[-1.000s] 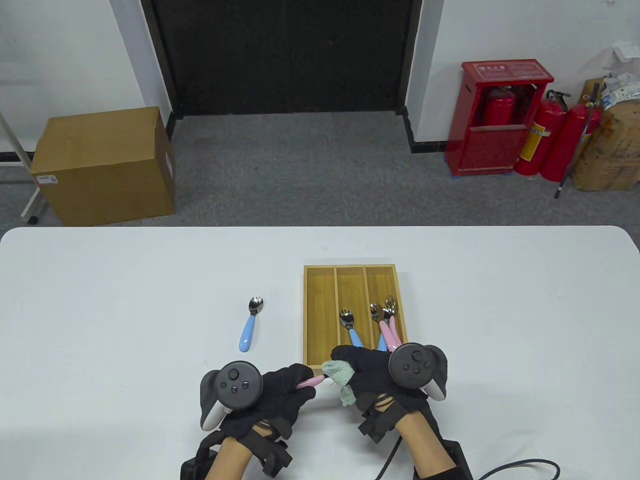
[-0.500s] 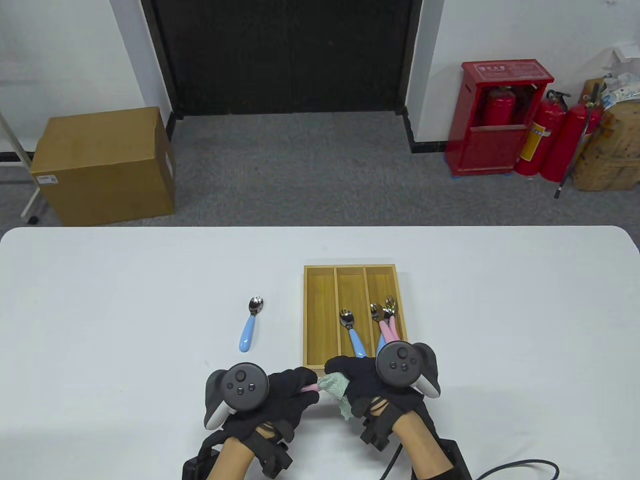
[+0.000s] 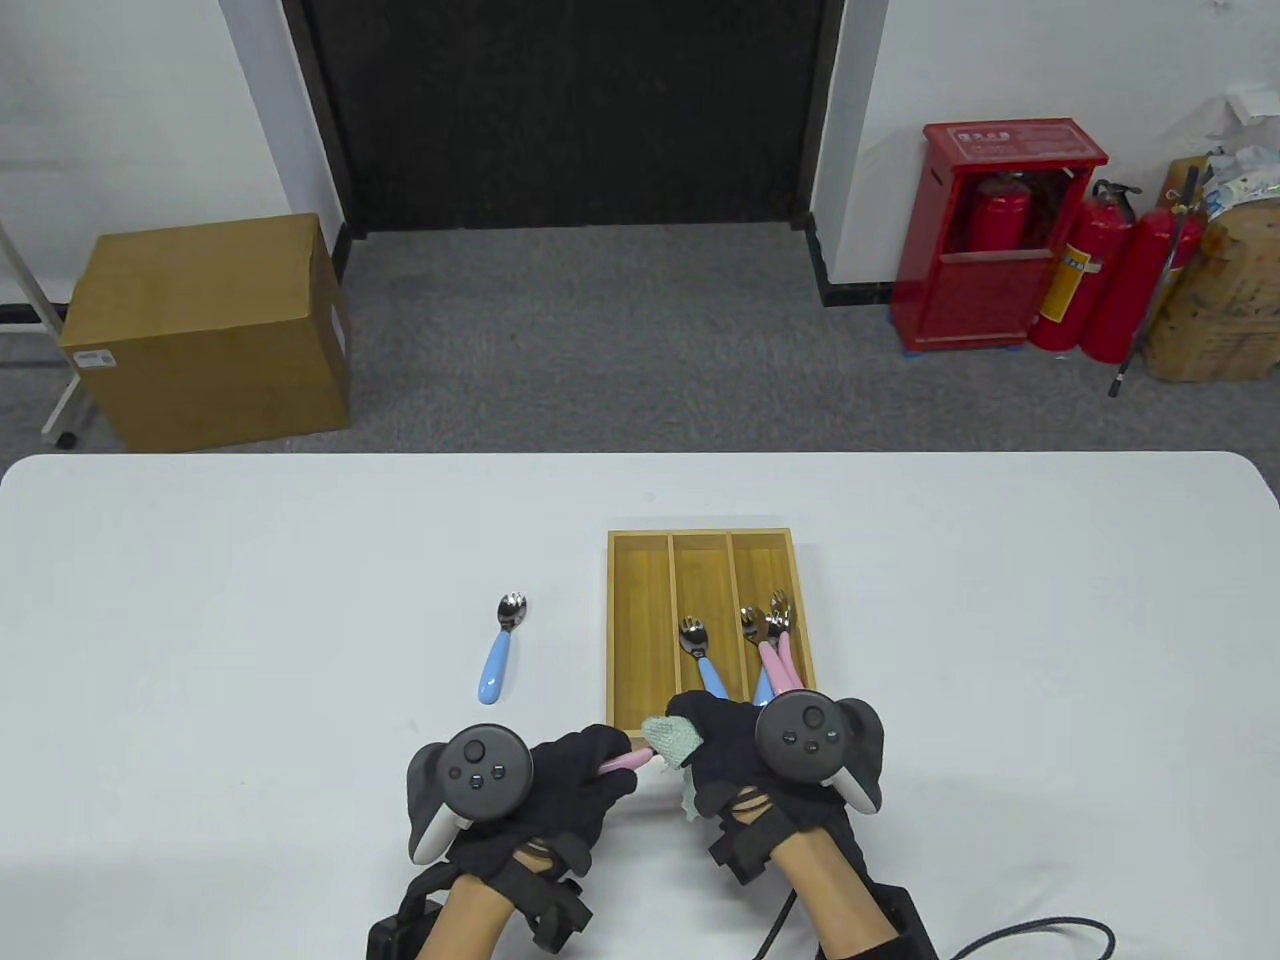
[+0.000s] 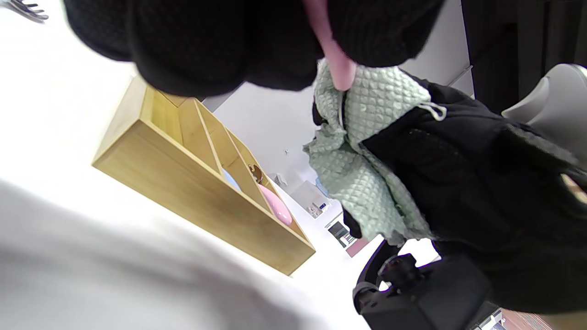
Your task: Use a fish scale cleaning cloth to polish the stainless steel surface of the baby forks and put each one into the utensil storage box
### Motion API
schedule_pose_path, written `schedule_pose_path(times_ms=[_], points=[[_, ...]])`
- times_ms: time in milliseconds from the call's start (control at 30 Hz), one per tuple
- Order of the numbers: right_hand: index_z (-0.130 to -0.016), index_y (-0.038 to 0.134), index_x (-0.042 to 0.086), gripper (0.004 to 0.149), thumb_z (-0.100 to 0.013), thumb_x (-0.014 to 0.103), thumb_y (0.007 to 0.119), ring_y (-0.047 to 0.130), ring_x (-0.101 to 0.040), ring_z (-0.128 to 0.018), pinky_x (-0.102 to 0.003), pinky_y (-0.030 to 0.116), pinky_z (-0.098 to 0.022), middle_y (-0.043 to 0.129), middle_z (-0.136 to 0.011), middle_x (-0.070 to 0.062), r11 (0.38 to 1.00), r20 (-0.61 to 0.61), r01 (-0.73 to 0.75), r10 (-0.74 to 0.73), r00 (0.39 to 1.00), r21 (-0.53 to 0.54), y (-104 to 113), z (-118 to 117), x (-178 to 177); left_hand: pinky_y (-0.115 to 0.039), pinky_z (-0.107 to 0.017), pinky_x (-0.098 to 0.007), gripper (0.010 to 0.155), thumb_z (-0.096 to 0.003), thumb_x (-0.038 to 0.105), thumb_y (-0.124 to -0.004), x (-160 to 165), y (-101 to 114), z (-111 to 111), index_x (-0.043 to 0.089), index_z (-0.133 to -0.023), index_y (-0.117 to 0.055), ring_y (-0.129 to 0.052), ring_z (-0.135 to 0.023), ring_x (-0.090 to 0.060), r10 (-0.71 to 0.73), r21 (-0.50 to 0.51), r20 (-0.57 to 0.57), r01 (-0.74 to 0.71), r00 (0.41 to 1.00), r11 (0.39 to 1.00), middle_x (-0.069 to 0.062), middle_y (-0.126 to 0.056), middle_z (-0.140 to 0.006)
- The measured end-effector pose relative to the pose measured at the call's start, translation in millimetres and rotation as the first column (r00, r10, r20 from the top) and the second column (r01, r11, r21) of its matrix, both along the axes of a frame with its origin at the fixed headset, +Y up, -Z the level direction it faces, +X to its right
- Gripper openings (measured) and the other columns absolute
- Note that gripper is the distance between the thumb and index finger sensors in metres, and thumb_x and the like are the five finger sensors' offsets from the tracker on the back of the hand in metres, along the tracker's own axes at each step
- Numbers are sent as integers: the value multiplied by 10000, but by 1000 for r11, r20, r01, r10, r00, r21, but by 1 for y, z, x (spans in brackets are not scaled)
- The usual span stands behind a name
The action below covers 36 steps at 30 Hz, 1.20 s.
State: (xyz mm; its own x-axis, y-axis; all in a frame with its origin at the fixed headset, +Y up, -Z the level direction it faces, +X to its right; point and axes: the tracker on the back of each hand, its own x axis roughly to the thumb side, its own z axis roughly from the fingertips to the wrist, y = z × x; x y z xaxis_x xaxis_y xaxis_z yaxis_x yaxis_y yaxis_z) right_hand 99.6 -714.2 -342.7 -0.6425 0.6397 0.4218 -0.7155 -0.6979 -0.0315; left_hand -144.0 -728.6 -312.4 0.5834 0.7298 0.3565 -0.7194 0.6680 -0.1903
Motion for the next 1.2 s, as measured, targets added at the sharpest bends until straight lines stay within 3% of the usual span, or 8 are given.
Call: schedule_pose_path(times_ms=[167,233,367,467,567,767,933,1200], points=[[-700,916,97,466,-299,325,854,985,-187,-77,-456,834,-58,1021,-384,-178,999,21,8,-9,1000,31,-2,1,3,-758,-554,-551,500,-479,441,-790,0,0,0,193,-913,-765,-975,-424,-218,-10,4,-4,10,1000,1000,-64,-951,-617],[-717,905,97,466,-306,311,859,998,-221,-123,-486,835,-103,1015,-427,-191,998,-33,37,-35,999,45,-4,-1,4,-757,-556,-553,496,-477,435,-796,-1,1,1,192,-908,-770,-975,-423,-222,-14,16,-4,14,1000,1000,-67,-952,-614],[-799,848,110,483,-336,242,882,1008,-321,-306,-565,815,-245,967,-599,-234,978,-243,174,-198,950,-117,-14,-7,7,-750,-571,-554,492,-474,432,-803,0,2,1,201,-907,-773,-972,-438,-228,-18,25,40,17,999,1000,-68,-951,-621],[-811,836,110,497,-328,214,885,994,-341,-334,-576,803,-261,937,-647,-246,964,-295,188,-239,925,-189,-15,-6,4,-739,-582,-561,491,-474,425,-804,4,2,2,200,-910,-769,-966,-449,-238,-13,18,64,12,998,1000,-74,-946,-630],[-790,856,110,488,-317,226,885,994,-302,-264,-548,810,-210,958,-583,-256,974,-260,149,-191,947,-173,-13,-7,3,-740,-583,-559,491,-475,428,-802,4,2,2,206,-911,-768,-967,-452,-234,-23,20,63,22,998,1000,-69,-946,-633],[-736,900,109,476,-295,285,868,986,-228,-135,-489,822,-108,1007,-450,-216,999,-136,16,-21,990,-40,-2,-2,-3,-739,-582,-560,490,-476,431,-796,2,2,1,215,-915,-761,-964,-452,-231,-28,21,32,27,999,999,-62,-943,-639],[-699,917,75,471,-290,304,865,981,-196,-72,-466,828,-60,1021,-383,-196,999,-15,35,-35,999,-12,0,-2,3,-747,-571,-554,499,-480,436,-791,3,2,0,202,-920,-757,-967,-440,-223,-3,12,3,3,1000,1000,-62,-944,-630],[-692,904,55,467,-301,308,861,982,-202,-81,-473,827,-70,1011,-388,-188,999,130,-6,0,992,46,-2,-2,17,-746,-577,-550,518,-481,429,-779,12,12,-9,195,-942,-732,-966,-451,-218,-99,45,-8,99,995,994,-56,-939,-643]])
